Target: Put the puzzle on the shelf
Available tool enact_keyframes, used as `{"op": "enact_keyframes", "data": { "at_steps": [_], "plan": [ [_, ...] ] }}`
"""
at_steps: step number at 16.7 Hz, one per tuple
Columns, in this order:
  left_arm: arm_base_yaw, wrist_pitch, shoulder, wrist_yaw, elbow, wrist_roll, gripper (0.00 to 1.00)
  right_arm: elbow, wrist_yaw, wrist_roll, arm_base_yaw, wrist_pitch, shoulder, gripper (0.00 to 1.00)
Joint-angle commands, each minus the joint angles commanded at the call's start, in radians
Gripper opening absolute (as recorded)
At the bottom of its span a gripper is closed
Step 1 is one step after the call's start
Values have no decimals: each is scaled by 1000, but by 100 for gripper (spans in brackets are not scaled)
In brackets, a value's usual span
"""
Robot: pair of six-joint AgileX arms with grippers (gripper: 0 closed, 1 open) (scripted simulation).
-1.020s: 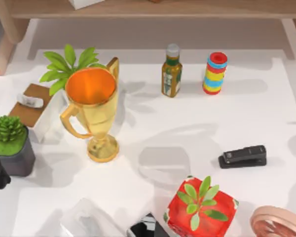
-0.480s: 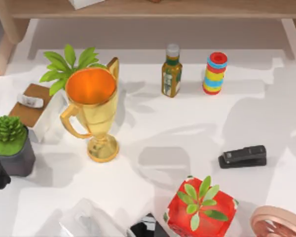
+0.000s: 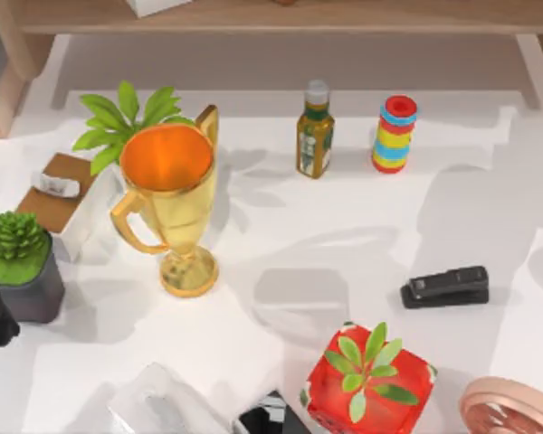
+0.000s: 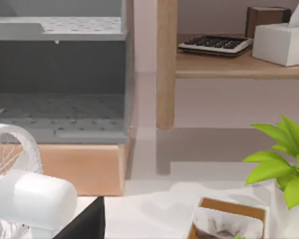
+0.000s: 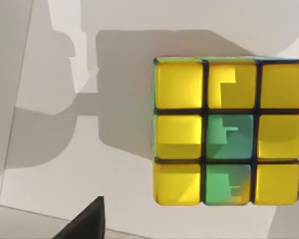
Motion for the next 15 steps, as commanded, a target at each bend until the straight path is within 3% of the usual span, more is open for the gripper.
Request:
{"op": "enact_keyframes", "data": {
  "at_steps": [12,15],
  "plan": [
    [0,0,0,0,0,0,100,-105,5,24,24,176,69,100],
    [0,0,0,0,0,0,100,-105,5,24,24,176,69,77]
  ]
}}
